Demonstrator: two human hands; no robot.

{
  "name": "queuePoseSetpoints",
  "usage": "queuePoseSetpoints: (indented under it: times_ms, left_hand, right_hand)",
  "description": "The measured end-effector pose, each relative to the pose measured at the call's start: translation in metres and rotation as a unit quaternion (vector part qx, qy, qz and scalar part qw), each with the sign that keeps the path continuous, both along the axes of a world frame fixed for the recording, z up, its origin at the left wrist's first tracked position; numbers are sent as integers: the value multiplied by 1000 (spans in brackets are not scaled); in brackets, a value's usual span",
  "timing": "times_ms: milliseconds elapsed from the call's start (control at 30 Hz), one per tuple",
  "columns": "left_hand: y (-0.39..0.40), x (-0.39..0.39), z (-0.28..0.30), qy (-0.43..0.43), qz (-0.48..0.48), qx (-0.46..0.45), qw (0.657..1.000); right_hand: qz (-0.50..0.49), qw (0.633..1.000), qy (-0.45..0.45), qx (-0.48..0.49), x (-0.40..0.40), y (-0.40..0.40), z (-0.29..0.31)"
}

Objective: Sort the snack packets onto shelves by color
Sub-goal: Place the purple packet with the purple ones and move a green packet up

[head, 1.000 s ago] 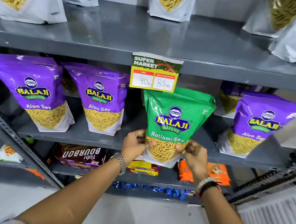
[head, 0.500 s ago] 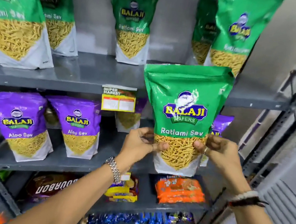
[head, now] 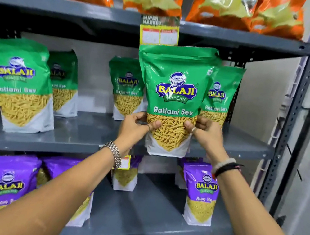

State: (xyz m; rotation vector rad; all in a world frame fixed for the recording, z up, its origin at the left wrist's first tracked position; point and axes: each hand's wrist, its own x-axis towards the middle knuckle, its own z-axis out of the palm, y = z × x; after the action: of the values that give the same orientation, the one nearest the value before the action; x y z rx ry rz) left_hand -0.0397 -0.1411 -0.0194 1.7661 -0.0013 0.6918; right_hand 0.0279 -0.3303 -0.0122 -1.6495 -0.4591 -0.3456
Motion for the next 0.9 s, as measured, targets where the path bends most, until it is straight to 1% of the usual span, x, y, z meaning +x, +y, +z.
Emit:
queuePoseSetpoints:
  times_ms: [167,333,433,533,633,700,833,900]
  left_hand:
    - [17,25,12,9,60,16,998]
    - [38,50,6,35,83,30,995]
    - [43,56,5,53,88,44,994]
    - [46,61,0,48,66,31,996]
    - [49,70,-8,56,39,42,997]
    - [59,82,-18,77,34,44,995]
    - [68,79,-20,88,77,70,991]
    - [77,77,-20,85,98,78,988]
  right_hand:
    - [15,999,19,22,33,29,11]
    - [21,999,28,2,59,52,6]
    - [37,999,34,-6,69,63,-3]
    - [35,998,46,-8,79,68,-14]
    - [62,996,43,-41,89,73,-25]
    - [57,995,34,-77,89,76,-32]
    - [53,994,43,-83,85,87,-36]
    - [58,993,30,-98,83,98,-35]
